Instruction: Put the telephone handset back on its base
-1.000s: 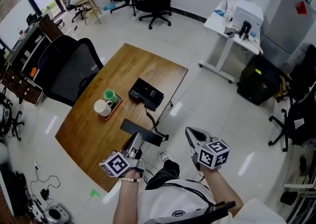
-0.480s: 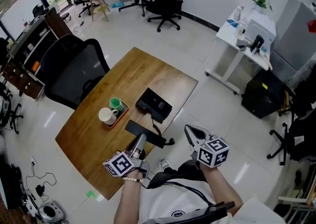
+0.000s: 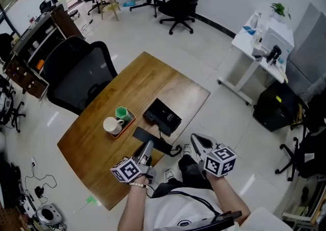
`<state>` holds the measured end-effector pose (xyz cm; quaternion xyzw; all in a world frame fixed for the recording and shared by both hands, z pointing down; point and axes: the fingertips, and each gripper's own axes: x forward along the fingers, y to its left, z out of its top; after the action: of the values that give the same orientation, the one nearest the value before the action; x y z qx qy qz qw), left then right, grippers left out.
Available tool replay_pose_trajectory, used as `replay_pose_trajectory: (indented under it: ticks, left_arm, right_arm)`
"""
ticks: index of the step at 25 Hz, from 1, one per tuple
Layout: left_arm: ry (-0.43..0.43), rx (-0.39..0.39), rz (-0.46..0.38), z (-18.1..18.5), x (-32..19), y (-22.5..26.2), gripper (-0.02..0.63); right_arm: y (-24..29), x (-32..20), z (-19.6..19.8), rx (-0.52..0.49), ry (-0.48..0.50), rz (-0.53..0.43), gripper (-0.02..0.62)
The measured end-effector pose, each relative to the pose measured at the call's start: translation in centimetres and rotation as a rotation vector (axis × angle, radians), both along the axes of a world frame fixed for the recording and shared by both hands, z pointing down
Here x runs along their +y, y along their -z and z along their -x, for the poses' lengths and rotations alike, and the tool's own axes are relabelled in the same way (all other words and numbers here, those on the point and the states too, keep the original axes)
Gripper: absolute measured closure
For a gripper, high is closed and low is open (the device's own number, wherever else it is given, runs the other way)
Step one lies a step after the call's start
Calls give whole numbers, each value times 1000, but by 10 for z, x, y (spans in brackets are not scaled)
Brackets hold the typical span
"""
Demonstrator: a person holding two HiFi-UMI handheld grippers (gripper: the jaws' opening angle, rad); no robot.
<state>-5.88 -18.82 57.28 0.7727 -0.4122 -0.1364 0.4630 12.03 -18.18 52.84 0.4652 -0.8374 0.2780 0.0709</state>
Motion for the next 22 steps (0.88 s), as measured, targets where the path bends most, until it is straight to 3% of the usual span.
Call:
replay_pose_trajectory:
  ticks: [6,12,22]
  left_arm:
    - [-4,-20,48,-8,-33,-43,535]
    - [-103,63,45,-25,-65,-80,535]
    - [-127,106,75,-28,-98,-118,535]
  right_arm:
    - [-10,-30,-9,-11,36,28,591]
    - [-13,-63,-13,-7,65,35,591]
    - [-21,-91,-12,-2,107,56,591]
